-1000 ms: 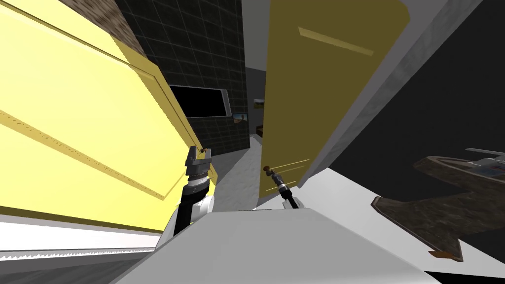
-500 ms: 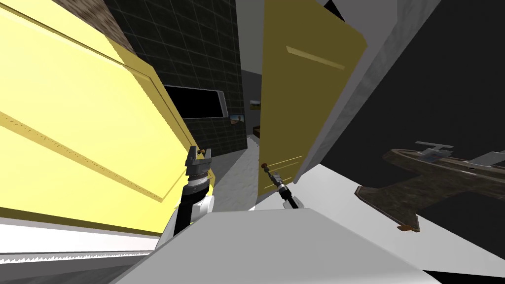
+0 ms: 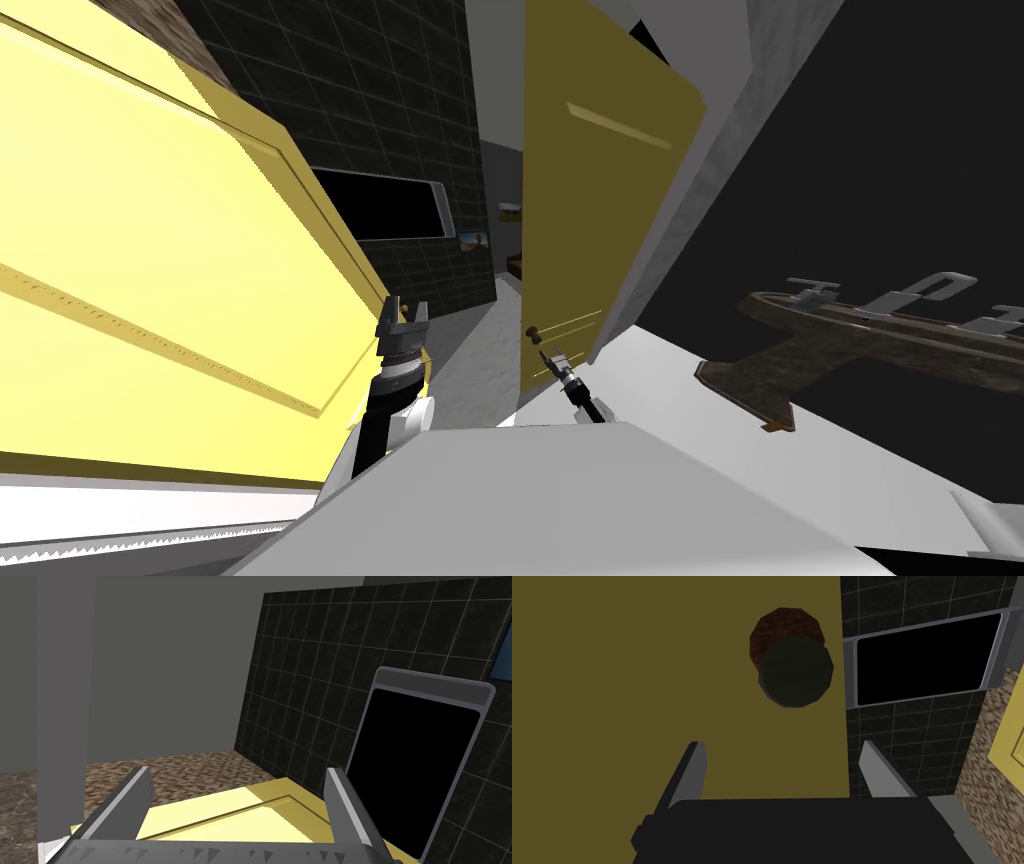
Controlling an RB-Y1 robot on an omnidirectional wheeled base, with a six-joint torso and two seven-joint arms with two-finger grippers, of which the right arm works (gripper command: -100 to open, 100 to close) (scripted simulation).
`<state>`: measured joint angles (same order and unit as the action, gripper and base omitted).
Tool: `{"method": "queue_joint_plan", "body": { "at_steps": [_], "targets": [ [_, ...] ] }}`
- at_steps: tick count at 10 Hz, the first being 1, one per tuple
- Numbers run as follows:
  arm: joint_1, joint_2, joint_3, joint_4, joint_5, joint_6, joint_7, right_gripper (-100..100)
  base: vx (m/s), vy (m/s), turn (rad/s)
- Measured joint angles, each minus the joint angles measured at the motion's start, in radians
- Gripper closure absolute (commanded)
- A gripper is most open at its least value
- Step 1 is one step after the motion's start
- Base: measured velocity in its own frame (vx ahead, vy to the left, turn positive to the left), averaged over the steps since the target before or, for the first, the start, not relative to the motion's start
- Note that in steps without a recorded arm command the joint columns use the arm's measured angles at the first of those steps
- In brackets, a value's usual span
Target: Push the door open
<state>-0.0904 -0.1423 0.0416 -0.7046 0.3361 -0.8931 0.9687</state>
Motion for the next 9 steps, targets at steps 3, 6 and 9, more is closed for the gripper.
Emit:
{"method": "queue_joint_plan", "body": {
  "at_steps": [3,6,9],
  "targets": [
    [0.0,-0.007,0.017,0.002,0.03,0.0,0.079,-100,-0.067,0.028,-0.158],
    [-0.007,-0.012,0.032,0.017,0.059,-0.006,0.146,-100,-0.054,0.018,-0.095],
    [-0.007,-0.008,0.03,0.019,0.059,-0.005,0.156,-100,0.142,0.06,0.025]
  ]
}}
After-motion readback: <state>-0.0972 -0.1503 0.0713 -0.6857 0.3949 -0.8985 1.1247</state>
